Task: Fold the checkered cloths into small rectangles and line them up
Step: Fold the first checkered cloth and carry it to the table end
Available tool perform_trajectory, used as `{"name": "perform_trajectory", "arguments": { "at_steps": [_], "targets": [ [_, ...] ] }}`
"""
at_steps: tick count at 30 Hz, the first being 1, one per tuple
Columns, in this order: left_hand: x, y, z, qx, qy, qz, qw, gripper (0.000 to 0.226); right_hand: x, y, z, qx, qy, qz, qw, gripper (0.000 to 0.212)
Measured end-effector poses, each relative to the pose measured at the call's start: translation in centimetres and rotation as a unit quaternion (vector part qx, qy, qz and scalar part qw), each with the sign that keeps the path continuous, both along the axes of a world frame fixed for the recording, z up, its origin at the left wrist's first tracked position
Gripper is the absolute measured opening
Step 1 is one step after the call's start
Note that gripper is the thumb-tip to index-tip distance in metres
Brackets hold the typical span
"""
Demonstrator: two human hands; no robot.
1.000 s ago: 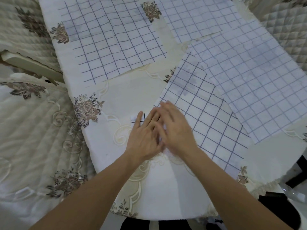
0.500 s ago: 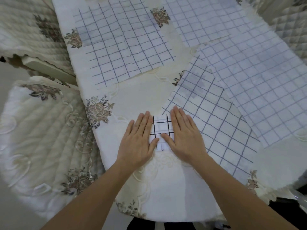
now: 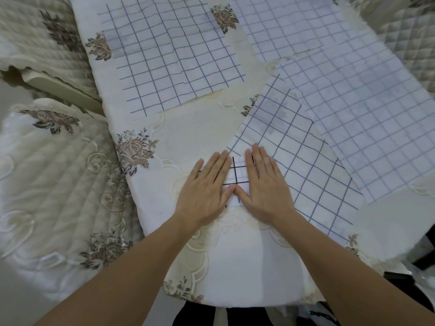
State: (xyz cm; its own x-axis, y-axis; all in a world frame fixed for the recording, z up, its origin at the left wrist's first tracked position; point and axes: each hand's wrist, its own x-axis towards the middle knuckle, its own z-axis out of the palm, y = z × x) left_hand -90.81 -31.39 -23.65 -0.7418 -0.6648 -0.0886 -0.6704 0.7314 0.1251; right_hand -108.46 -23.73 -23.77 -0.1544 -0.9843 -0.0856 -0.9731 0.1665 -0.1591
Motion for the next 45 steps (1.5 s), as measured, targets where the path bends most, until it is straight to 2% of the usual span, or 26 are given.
{"name": "perform_trajectory", "arguments": {
  "at_steps": [5, 13, 16, 22, 25, 29, 31, 34, 37, 40, 45],
  "targets": [
    [1.4, 0.0, -0.1, 0.001, 0.001, 0.021, 1.0, 0.067, -0.7, 0.6, 0.3, 0.022, 0.012, -0.011, 1.0, 0.091],
    [1.6, -0.1, 1.2, 0.026, -0.039, 0.029, 0.998, 0.072, -1.6, 1.3, 0.3, 0.02, 0.021, -0.024, 0.999, 0.09],
    [1.2, -0.8, 2.6, 0.042, -0.062, 0.027, 0.997, 0.074, -1.4, 1.1, 0.8, 0.049, 0.018, -0.029, 0.998, 0.09],
    [-0.7, -3.7, 4.0, -0.002, 0.057, -0.014, 0.998, 0.041, -1.8, 0.4, 2.3, 0.128, 0.034, -0.024, 0.991, 0.096],
    [-1.8, -5.1, 3.6, 0.012, 0.101, -0.074, 0.992, 0.028, -1.5, 0.3, 3.8, 0.153, 0.071, -0.04, 0.985, 0.096],
    [-2.4, -6.5, 2.7, 0.037, 0.085, -0.148, 0.985, 0.029, 1.2, 1.5, 6.2, 0.087, 0.031, -0.184, 0.979, 0.087],
    [-2.5, -6.9, 2.8, 0.054, 0.081, -0.166, 0.981, 0.03, 3.4, 2.5, 7.1, 0.011, -0.016, -0.323, 0.946, 0.075],
    [-2.7, -7.6, 3.4, 0.094, 0.07, -0.179, 0.977, 0.034, 7.4, 3.6, 7.5, -0.091, -0.127, -0.522, 0.838, 0.045],
    [-3.0, -7.9, 4.1, 0.144, 0.06, -0.189, 0.97, 0.038, 11.1, 3.2, 7.0, -0.103, -0.243, -0.645, 0.717, 0.022],
    [-3.4, -8.1, 4.5, 0.188, 0.061, -0.176, 0.964, 0.039, 12.8, 1.9, 6.1, -0.091, -0.299, -0.723, 0.617, 0.021],
    [-3.4, -7.8, 5.2, 0.224, 0.045, -0.13, 0.965, 0.032, 12.8, 0.4, 5.3, -0.074, -0.313, -0.767, 0.556, 0.035]
  ]
}}
